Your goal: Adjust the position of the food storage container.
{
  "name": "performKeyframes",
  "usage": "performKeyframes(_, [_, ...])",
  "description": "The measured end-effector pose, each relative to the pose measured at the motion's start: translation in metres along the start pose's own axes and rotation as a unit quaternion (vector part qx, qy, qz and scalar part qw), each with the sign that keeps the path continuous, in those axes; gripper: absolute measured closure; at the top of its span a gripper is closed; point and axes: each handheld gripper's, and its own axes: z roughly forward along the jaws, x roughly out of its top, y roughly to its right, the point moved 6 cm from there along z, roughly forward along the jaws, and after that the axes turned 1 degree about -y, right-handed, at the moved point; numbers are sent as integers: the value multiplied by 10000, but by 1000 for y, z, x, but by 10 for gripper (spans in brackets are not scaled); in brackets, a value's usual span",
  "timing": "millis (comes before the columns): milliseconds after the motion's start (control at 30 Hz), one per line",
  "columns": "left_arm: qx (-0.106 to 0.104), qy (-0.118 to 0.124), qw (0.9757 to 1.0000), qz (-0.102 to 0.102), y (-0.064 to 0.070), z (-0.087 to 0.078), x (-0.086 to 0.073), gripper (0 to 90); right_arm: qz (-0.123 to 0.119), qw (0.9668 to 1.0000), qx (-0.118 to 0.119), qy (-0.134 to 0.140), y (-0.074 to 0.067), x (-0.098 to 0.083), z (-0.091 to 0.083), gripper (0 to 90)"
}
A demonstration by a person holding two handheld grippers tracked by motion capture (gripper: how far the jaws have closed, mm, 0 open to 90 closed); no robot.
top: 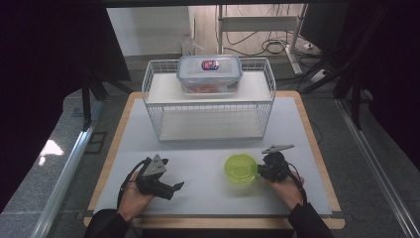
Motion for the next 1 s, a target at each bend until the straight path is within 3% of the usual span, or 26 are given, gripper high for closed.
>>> performKeyframes(167, [-4,-9,10000,-1,0,0,0,28,-210,9997,124,-28,-14,12,16,900])
performKeyframes(400, [-20,-26,10000,16,0,0,0,28,-319,9990,309,49,-27,30,31,900])
performKeyframes(800, [-18,-65,10000,53,1,1,-1,28,-306,9995,22,9,-9,38,41,899])
performKeyframes(1000, [-11,-71,10000,52,1,0,-1,28,-296,9994,-139,111,-1,39,30,898])
